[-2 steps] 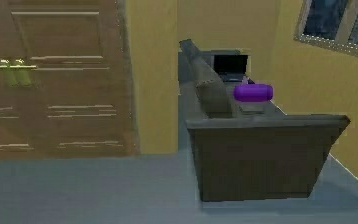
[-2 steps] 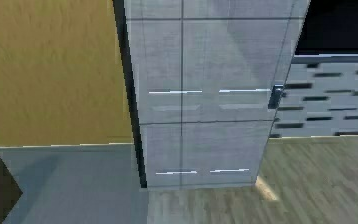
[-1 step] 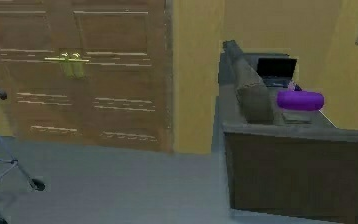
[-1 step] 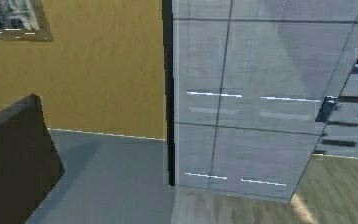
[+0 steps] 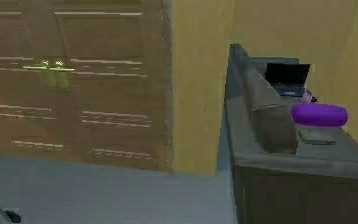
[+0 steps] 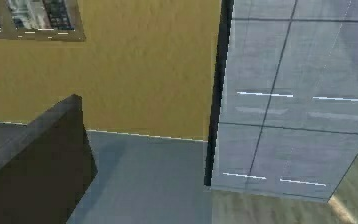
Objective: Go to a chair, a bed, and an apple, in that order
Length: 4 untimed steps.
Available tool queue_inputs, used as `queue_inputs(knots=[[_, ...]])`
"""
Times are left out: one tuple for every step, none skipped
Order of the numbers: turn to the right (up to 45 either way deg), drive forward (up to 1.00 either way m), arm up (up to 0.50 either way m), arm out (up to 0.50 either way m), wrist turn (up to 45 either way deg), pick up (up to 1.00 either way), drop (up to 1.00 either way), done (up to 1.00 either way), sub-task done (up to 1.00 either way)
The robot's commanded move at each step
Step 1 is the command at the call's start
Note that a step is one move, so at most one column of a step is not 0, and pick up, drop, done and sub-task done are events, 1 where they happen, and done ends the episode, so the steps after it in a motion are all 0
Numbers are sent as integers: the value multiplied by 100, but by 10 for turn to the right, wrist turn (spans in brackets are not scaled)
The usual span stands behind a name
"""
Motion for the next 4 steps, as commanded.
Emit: queue_inputs(knots=[[-270,0,0,0,0,0,0,0,0],[0,100,0,0,0,0,0,0,0],[-60,0,0,0,0,0,0,0,0],[0,30,0,0,0,0,0,0,0]])
